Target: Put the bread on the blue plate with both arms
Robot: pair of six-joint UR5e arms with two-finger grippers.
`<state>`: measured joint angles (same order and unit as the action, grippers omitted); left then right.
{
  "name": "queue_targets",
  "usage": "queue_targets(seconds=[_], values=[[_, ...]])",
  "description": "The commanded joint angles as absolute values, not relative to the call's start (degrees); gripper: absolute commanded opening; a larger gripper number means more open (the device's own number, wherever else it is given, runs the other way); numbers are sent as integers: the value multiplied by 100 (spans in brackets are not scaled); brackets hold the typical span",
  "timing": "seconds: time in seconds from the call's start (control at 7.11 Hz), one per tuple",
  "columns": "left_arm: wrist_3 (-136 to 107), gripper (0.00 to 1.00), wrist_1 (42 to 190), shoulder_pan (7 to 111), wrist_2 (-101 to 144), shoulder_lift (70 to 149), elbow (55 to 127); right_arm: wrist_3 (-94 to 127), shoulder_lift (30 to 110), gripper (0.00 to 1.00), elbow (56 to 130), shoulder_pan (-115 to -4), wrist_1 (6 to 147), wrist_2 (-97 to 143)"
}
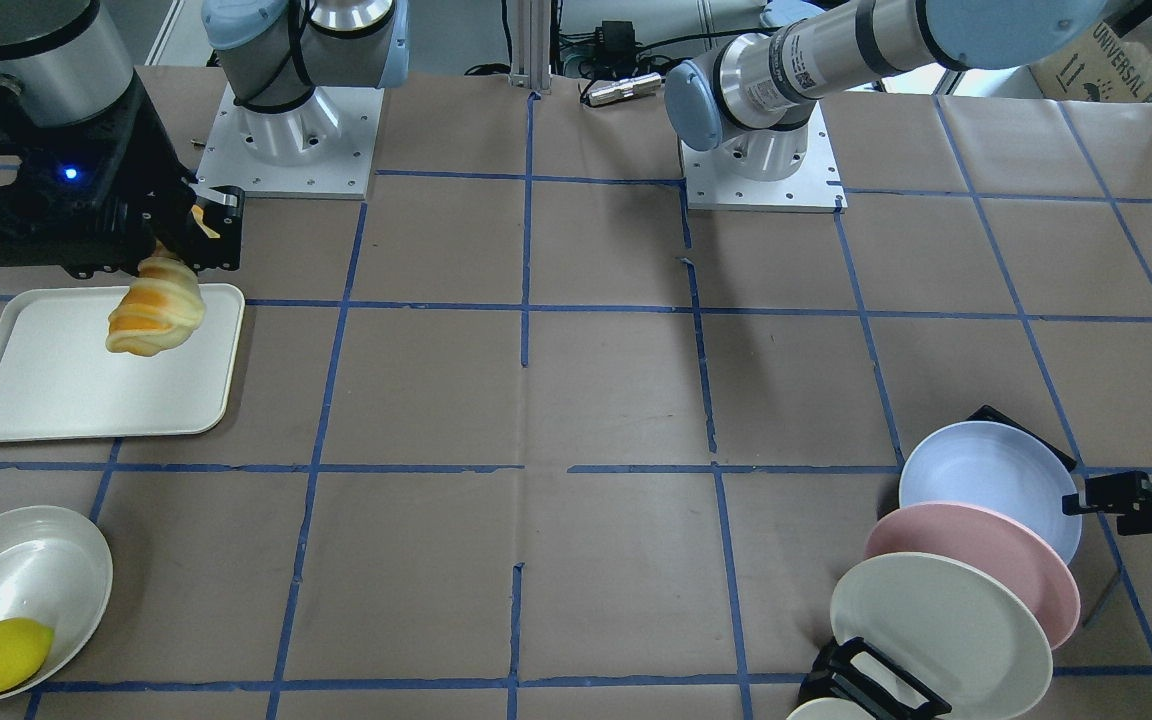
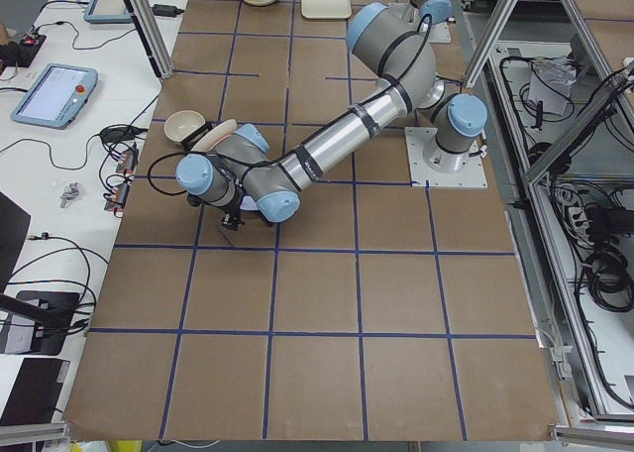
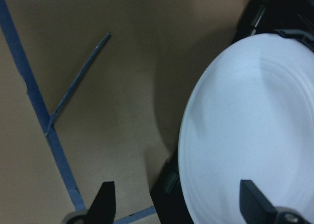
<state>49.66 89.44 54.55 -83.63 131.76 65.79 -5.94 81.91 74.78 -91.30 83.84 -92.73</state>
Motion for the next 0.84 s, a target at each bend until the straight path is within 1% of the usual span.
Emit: queue_targets(seconds=[0.0,0.14,0.28,0.56,0.7], values=[[4966,66,8938,5467,-8297,13253,6679,-397,8156,3,7436,-9263,8341,-9185],[4966,63,8947,5449,-8288,13341,6671,-378,8156,3,7444,-9272,8332,-9176],[4966,57,8965,5441,-8305,13350,6671,-378,8156,3,7444,-9272,8315,-9167],[4896,24,9044,5440,-8314,13333,6601,-378,8156,3,7453,-9325,8314,-9176],[4887,16,9192,5432,-8323,13342,6548,-378,8148,3,7453,-9325,8314,-9176]])
